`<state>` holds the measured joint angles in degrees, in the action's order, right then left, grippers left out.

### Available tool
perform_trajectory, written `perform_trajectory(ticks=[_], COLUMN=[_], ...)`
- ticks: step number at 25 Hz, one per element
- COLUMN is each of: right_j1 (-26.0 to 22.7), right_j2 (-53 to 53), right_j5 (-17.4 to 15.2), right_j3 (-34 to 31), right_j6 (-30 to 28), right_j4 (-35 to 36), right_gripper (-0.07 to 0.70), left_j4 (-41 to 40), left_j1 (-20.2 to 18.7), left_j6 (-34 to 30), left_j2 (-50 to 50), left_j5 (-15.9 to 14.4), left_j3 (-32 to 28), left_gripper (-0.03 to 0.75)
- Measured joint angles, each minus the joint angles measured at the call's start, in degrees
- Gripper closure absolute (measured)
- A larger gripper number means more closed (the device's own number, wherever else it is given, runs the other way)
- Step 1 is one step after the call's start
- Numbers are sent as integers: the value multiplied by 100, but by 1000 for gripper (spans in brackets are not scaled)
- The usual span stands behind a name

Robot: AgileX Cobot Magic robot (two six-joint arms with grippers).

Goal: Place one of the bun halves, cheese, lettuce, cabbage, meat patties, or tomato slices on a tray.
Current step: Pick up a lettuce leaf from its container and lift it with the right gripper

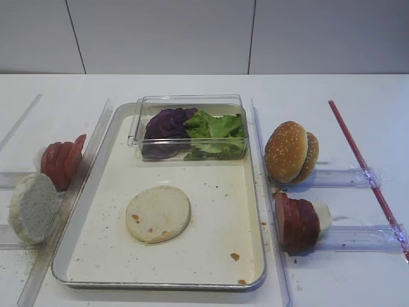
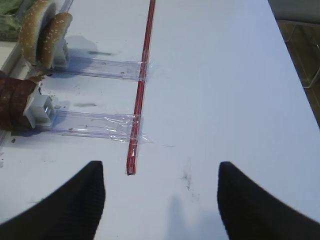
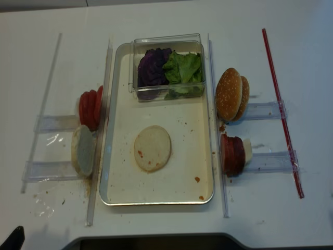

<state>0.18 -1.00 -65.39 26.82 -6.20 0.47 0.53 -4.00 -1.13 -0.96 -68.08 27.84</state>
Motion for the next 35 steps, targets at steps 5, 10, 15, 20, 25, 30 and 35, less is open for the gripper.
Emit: perform_trajectory(ticks=[5, 10, 15, 20, 25, 30, 35], right_j1=[0, 0, 0, 0, 0, 0, 0], right_j2=[0, 34, 747, 1849, 3195, 4581, 5914], right_j5=[0, 0, -92, -258, -407, -640, -667], right_j3=[0, 0, 324, 1012, 1824, 2757, 3771], right_j6=[0, 0, 18, 258, 322, 463, 854], right_j4=[-47, -47, -47, -47, 112, 282, 402], right_gripper=[125, 125, 125, 125, 125, 125, 125], left_j4=[0, 0, 0, 0, 0, 0, 0], left_j1=[0, 0, 0, 0, 0, 0, 0], left_j6=[0, 0, 0, 0, 0, 0, 0], left_j2=[0, 0, 0, 0, 0, 0, 0], left_j5=[0, 0, 0, 0, 2, 2, 2], left_j3=[0, 0, 0, 0, 0, 0, 0], left_gripper=[377, 377, 377, 377, 377, 377, 377])
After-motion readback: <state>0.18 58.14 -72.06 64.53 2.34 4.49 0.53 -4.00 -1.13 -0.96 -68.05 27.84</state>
